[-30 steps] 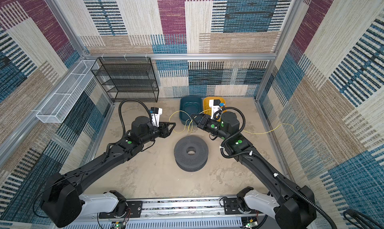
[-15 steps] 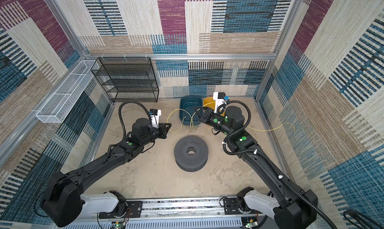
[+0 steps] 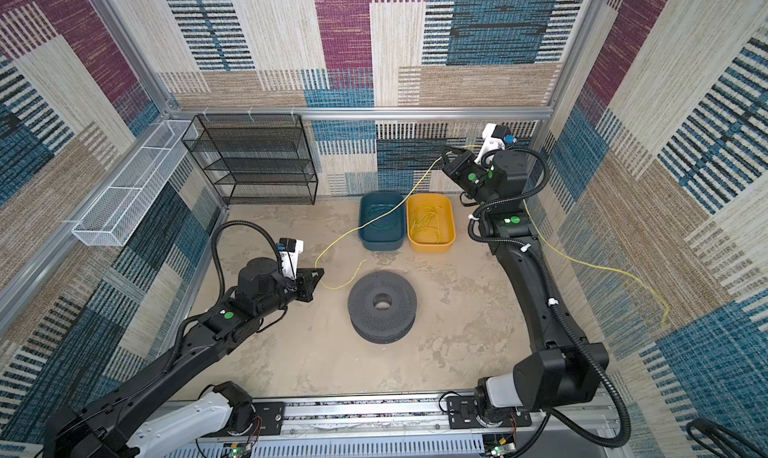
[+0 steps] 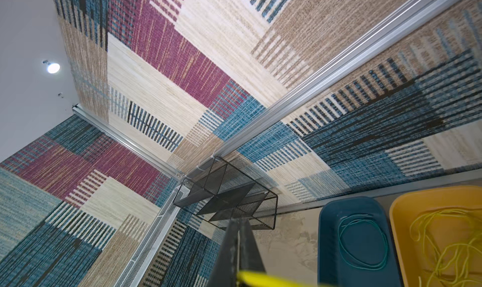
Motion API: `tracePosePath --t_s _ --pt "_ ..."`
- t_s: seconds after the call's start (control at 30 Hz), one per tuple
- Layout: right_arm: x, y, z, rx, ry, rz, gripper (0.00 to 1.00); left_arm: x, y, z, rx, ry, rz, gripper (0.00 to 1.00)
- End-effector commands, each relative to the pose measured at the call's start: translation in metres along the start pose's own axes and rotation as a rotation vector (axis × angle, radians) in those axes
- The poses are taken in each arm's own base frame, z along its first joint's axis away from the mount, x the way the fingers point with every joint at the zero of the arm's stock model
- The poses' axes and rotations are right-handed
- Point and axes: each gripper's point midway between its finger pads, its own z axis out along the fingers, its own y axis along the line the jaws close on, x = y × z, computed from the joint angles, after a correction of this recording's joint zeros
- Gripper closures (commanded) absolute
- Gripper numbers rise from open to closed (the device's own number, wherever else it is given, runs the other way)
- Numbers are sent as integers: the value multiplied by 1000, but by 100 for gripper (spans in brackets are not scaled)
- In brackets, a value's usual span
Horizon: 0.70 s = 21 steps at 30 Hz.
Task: Wrap the cables
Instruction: 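Regrasp the cable with the left gripper while right pulls it to the far corner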
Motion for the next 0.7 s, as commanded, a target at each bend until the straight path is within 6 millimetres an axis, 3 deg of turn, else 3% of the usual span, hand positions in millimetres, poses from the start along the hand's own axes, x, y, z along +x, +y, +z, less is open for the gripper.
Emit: tracePosePath --t_s 0.0,0.13,0.3,0.4,0.57,0.6,0.67 --pt "-38 -2 0 20 -117 -11 100 43 12 -12 -34 159 -20 100" --pt "-64 0 6 22 -160 -8 100 52 7 -27 -9 189 -19 100" --pt "-71 -11 25 44 -144 2 100 56 -7 -40 59 210 -6 100" --pt "-59 -28 44 54 -85 30 100 60 -17 -43 112 234 3 100" --pt "-21 -77 71 110 39 93 100 56 -44 -50 250 243 5 100" --pt "-14 -83 74 110 63 102 98 51 -48 -52 268 232 5 100" --pt "5 -100 79 122 119 127 82 40 -54 -56 284 200 -8 100"
